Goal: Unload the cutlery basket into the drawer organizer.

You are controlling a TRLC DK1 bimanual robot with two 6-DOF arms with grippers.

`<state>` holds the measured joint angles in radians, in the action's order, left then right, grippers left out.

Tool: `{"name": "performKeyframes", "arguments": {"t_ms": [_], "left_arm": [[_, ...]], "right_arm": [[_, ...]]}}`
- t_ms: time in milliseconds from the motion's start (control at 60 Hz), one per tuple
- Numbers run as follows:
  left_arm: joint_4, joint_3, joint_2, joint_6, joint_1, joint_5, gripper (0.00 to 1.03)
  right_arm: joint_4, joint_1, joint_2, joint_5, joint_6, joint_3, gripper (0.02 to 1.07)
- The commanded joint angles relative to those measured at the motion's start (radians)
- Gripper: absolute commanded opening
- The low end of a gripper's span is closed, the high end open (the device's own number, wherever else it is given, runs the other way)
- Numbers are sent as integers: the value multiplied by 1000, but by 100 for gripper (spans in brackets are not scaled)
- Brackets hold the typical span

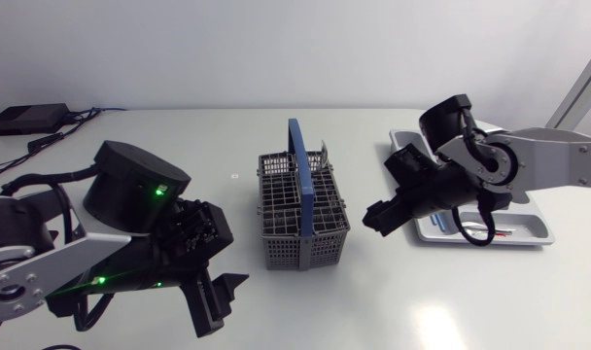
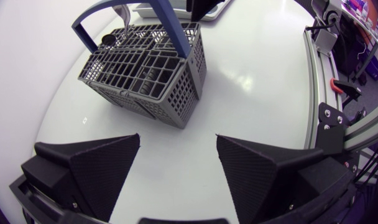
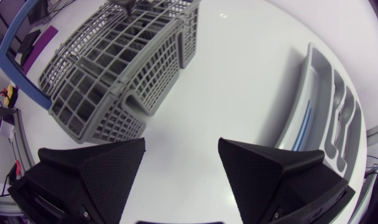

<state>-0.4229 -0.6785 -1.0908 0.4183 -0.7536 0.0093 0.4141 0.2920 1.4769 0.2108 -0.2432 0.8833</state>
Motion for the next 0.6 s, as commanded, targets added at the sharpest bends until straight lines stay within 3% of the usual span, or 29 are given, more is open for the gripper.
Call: {"name": "performKeyframes", "arguments": {"t_ms": [0,133,417,583], "left_arm": [[-16,22,29,-18,10,-8,98],[-20,34,55,-16,31,-8,98],[-22,53,78,5,69,-9,98],[6,74,55,34,119,-9,98]], "right_arm": [[-8,56,-23,-21,48,-24,87],[-1,173,-49,-40,81,-10,87],[-5,358,-67,10,51,28,87],[28,320,-129,29,16,48,88]]}}
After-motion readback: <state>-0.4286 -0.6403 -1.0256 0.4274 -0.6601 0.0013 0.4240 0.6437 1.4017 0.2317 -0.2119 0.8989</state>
